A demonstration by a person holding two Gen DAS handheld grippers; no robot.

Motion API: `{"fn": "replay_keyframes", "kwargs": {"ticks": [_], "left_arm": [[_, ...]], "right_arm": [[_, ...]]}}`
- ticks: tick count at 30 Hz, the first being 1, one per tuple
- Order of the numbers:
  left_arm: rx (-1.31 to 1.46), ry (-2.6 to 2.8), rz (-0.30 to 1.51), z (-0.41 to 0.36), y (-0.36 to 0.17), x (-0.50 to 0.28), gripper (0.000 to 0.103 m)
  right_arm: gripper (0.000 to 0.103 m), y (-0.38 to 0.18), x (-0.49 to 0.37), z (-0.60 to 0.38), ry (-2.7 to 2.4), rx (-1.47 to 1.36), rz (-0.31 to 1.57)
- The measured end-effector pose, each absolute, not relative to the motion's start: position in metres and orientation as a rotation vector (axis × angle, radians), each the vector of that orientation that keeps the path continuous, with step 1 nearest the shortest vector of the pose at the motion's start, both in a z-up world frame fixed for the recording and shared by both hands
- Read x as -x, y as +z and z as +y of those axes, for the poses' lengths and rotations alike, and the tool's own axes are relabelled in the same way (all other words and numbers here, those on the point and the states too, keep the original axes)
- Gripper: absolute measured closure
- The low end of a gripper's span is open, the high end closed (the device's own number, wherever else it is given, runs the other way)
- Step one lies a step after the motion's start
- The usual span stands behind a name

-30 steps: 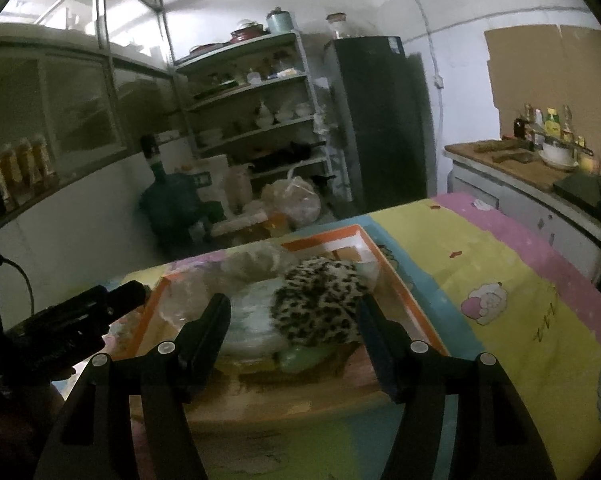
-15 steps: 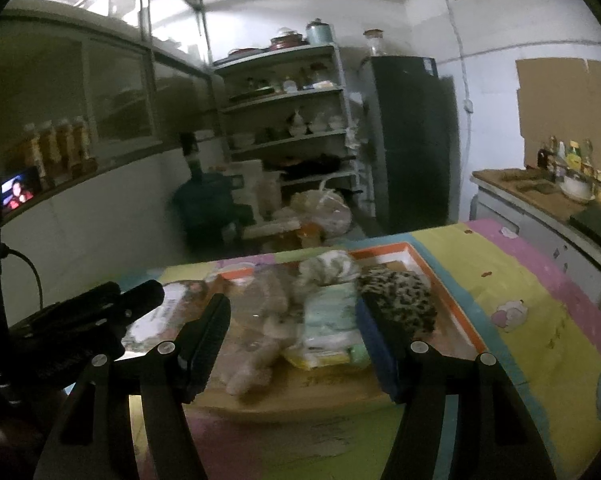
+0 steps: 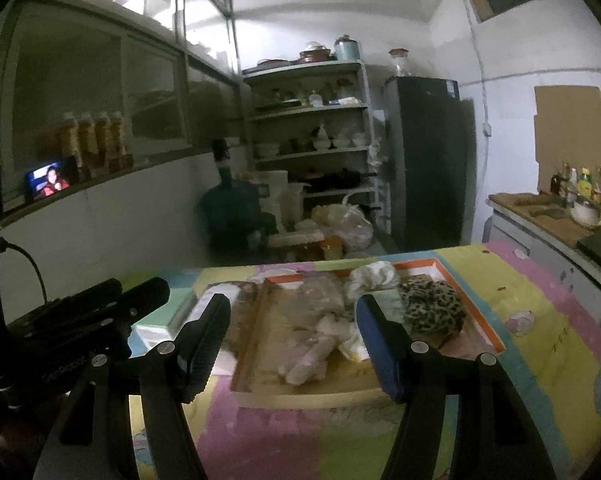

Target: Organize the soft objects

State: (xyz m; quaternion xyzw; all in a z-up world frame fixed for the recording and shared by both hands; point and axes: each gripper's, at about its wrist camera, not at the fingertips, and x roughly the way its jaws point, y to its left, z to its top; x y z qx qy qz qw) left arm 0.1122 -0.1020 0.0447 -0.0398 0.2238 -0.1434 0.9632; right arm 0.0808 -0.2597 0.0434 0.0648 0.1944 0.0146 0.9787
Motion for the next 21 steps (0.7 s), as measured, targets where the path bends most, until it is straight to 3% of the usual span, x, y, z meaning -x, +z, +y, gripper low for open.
{"fn": "replay_keyframes", "kwargs": {"ticks": [21], "left_arm": [[0.071,-0.109,0.399,-0.051,0.053,-0.021,0.034]], "right_arm": [[0.036,0.051,-0.018,-0.19,-0.001,-0.07,0.345]]}}
